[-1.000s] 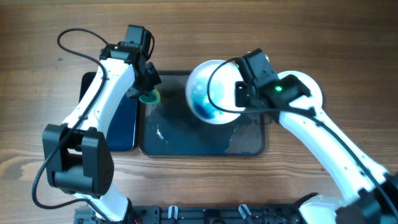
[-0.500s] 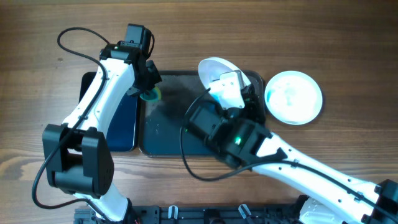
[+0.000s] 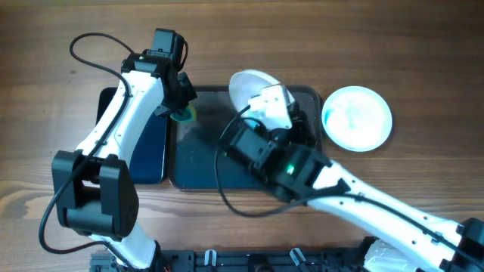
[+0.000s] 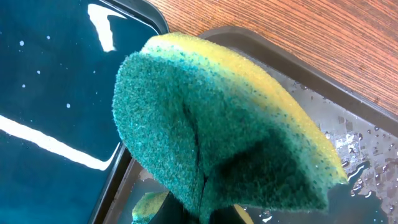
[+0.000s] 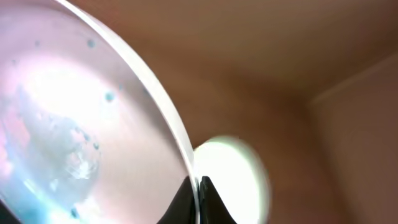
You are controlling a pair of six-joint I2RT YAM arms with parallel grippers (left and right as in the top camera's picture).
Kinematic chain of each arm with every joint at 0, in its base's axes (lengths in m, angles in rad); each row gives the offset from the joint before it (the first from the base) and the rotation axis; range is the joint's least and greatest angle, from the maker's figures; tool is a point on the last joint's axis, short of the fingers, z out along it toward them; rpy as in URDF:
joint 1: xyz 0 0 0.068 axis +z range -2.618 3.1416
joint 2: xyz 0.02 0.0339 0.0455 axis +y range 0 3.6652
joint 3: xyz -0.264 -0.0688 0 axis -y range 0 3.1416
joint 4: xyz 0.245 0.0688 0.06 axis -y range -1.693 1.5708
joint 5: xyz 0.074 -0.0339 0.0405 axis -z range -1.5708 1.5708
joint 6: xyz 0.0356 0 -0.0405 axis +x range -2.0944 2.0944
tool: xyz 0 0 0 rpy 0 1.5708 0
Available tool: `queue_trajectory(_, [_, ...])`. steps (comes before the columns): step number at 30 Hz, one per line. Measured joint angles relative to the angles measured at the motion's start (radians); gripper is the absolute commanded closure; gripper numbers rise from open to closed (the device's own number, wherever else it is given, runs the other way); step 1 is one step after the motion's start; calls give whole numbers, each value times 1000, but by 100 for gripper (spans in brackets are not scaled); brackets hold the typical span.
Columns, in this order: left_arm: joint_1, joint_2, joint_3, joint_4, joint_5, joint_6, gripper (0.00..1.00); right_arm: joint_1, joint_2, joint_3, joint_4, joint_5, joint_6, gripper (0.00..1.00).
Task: Clean dirty plates on tray and stack at the side
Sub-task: 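Lift the plate with the right gripper and carry it right, then lower the plate onto the stack right of the tray, release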
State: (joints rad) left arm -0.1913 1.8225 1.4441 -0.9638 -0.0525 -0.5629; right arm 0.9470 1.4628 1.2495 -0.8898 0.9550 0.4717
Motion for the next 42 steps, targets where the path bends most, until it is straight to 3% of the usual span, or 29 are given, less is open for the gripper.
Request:
queue_trajectory(6, [0, 0, 0, 3, 2, 0, 96, -286, 0, 0, 8, -560, 153, 96])
queue_trajectory(8, [0, 0, 0, 3, 3, 0, 96, -447, 0, 0, 11, -738, 174, 96])
queue_trajectory(9, [0, 0, 0, 2, 5, 0, 96, -623, 0, 0, 12, -882, 184, 96])
queue_trajectory(13, [0, 0, 0, 3, 16, 0, 96, -903, 0, 0, -4, -1047, 190, 96])
queue_trajectory(16, [0, 0, 0, 3, 18, 0, 96, -1160, 8, 0, -18, -1059, 185, 96])
queue_trajectory(18, [0, 0, 0, 2, 18, 0, 96, -1237, 27, -3, -24, -1067, 178, 96])
queue_trajectory(22, [0, 1, 0, -5, 18, 0, 96, -1296, 93, -60, 8, -1078, 151, 96])
queue_trajectory(33, [0, 1, 0, -5, 18, 0, 96, -1275, 125, -264, 122, -1048, 102, 95])
queue_trajectory(34, [0, 1, 0, -5, 18, 0, 96, -1266, 125, -282, 130, -1049, 93, 91])
queue_trajectory(36, [0, 1, 0, -5, 18, 0, 96, -1246, 125, -299, 132, -1050, 62, 71])
queue_trajectory(42, [5, 1, 4, -77, 23, 19, 96, -1200, 126, -277, 46, -1075, 19, 64])
